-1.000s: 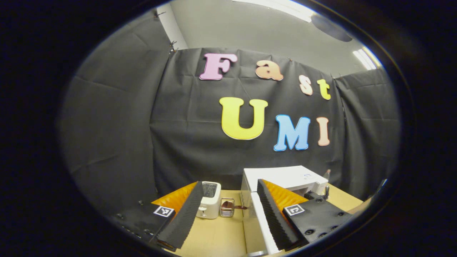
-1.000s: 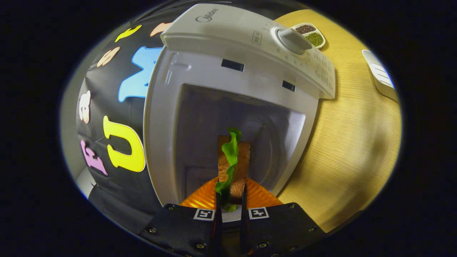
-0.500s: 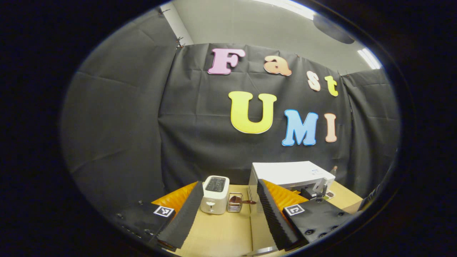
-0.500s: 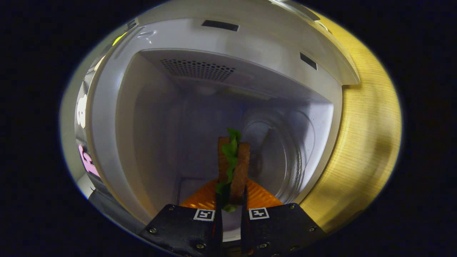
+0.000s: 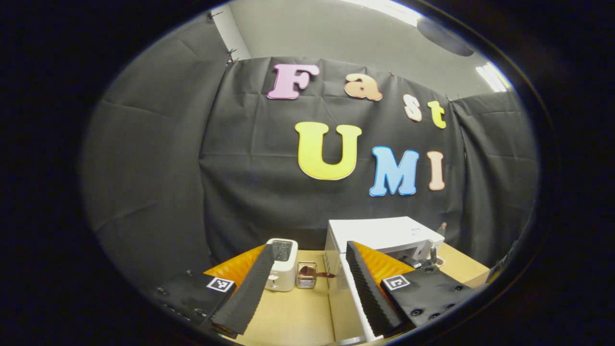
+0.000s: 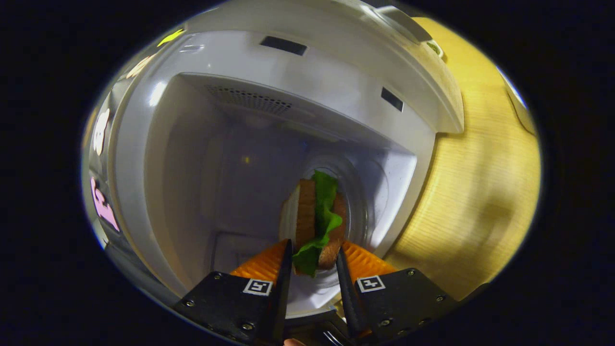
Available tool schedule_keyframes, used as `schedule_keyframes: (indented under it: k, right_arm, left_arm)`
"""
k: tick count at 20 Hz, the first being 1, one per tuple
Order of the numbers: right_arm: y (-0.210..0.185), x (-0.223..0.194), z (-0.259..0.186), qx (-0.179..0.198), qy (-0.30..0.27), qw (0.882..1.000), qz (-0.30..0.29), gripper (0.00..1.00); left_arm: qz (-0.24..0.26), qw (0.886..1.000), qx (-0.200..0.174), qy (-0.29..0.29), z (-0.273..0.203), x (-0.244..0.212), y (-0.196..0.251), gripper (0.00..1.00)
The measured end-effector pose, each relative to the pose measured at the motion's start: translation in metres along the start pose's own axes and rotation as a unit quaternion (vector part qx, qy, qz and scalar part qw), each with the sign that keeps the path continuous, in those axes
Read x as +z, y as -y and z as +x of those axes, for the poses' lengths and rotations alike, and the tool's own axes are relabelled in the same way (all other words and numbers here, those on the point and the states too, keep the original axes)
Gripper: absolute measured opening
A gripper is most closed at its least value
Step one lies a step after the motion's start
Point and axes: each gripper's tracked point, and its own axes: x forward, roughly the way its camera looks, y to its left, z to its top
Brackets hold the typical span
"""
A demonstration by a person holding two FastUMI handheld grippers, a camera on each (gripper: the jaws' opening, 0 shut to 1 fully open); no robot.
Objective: Open the microwave oven with the left hand, put the food in, and close the microwave oven.
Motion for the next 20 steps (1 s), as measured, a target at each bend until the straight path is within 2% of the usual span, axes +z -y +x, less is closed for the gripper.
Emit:
schedule_keyframes:
  k: [3,6,12,15,20]
  right_arm:
    - [0.002,0.005,-0.032,-0.012,-0.007,0.998,-0.069,0.53]
    - [-0.002,0.014,-0.071,-0.005,-0.013,0.987,-0.161,0.53]
    - [-0.029,0.048,-0.149,0.035,0.013,0.949,-0.312,0.53]
    - [-0.046,0.072,-0.189,0.048,0.027,0.932,-0.358,0.53]
    - [-0.089,0.124,-0.266,0.070,0.101,0.895,-0.429,0.53]
  left_arm:
    - [0.001,1.000,-0.018,0.007,0.009,0.001,0.018,0.96]
    - [-0.008,0.999,-0.033,0.014,0.016,0.006,0.034,0.96]
    - [-0.017,0.997,-0.070,0.023,0.027,0.007,0.075,0.97]
    - [-0.016,0.996,-0.088,0.027,0.030,0.009,0.097,0.97]
    - [-0.011,0.993,-0.108,0.035,0.027,0.010,0.133,0.96]
